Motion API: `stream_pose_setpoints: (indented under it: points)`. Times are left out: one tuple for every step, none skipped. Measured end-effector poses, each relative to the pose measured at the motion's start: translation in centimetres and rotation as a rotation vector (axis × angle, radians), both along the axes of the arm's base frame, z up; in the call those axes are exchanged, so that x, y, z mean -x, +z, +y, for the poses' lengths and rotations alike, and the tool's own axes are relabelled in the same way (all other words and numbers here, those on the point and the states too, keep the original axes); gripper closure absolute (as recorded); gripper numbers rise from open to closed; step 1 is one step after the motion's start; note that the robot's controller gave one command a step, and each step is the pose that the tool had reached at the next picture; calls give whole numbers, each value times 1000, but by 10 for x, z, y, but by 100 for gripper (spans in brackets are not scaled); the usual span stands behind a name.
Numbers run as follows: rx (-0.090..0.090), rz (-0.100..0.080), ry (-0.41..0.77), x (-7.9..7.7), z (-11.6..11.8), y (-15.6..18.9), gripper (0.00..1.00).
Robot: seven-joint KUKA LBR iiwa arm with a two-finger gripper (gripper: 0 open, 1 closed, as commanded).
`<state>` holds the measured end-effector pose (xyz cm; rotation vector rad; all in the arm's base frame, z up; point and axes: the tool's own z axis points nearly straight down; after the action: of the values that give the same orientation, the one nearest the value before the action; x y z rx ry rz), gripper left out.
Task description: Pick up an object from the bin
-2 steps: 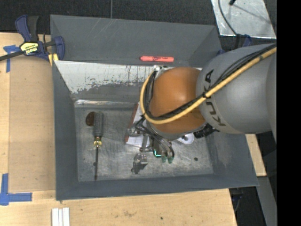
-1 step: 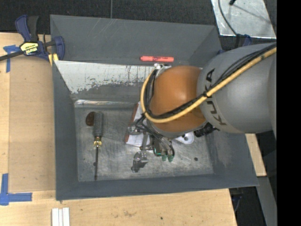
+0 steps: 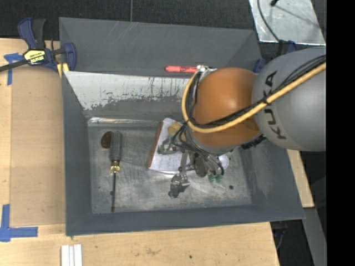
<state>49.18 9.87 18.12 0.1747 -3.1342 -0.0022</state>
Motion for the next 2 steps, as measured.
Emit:
stream_pose_setpoints:
  points:
    - [4,-9,47,-12,-23,10,0]
    - [-1,-13,-20,-22,-32,-36,0]
